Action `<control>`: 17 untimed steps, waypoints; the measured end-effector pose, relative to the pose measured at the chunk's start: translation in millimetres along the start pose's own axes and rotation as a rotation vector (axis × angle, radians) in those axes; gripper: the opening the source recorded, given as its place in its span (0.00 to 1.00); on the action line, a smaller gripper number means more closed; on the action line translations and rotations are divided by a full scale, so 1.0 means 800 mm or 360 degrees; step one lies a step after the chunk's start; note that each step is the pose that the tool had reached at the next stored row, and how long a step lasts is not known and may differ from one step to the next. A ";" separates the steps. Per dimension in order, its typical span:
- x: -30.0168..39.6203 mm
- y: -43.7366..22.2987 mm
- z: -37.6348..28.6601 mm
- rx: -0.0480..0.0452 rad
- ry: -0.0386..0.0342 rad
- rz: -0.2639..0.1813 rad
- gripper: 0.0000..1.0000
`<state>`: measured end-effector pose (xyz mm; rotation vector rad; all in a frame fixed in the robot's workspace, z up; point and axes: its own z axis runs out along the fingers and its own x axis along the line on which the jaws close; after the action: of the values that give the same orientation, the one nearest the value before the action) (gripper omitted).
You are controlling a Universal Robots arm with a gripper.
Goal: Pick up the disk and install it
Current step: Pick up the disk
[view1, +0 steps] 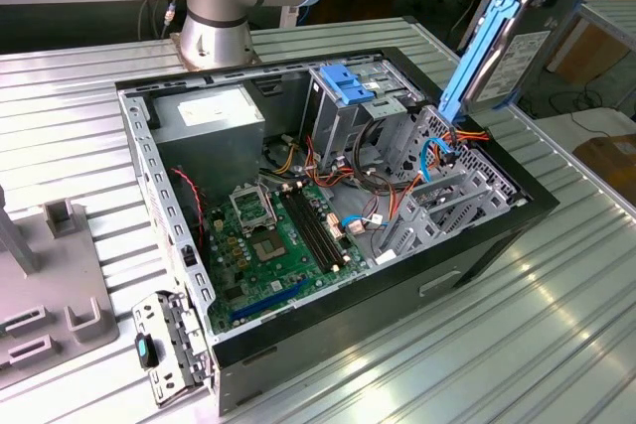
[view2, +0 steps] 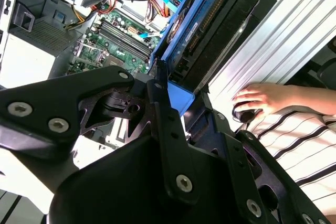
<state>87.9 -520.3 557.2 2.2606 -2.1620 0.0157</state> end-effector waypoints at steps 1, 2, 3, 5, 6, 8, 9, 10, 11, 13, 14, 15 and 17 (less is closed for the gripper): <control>0.0000 -0.0005 0.0000 0.0000 0.0000 0.0000 0.36; 0.0000 -0.0010 0.0000 0.0000 0.0000 0.0000 0.36; 0.0000 -0.0016 0.0000 0.0000 0.0000 0.0000 0.36; 0.0001 -0.0040 0.0000 0.0000 0.0000 0.0000 0.36; 0.0000 -0.0052 -0.0001 0.0000 0.0000 0.0000 0.36; 0.0000 -0.0066 0.0000 0.0000 0.0000 0.0000 0.36; 0.0001 -0.0066 0.0000 0.0000 0.0000 0.0000 0.36; 0.0001 -0.0066 -0.0001 0.0000 0.0000 0.0000 0.36; 0.0001 -0.0067 -0.0001 0.0000 0.0000 0.0000 0.36; 0.0001 -0.0068 0.0000 0.0000 0.0000 0.0000 0.36; 0.0001 -0.0068 0.0000 0.0000 0.0000 0.0000 0.36; 0.0001 -0.0068 0.0000 0.0000 0.0000 0.0000 0.36; 0.0001 -0.0069 0.0000 0.0000 0.0000 0.0000 0.36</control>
<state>93.3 -520.1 557.2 2.2606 -2.1620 0.0158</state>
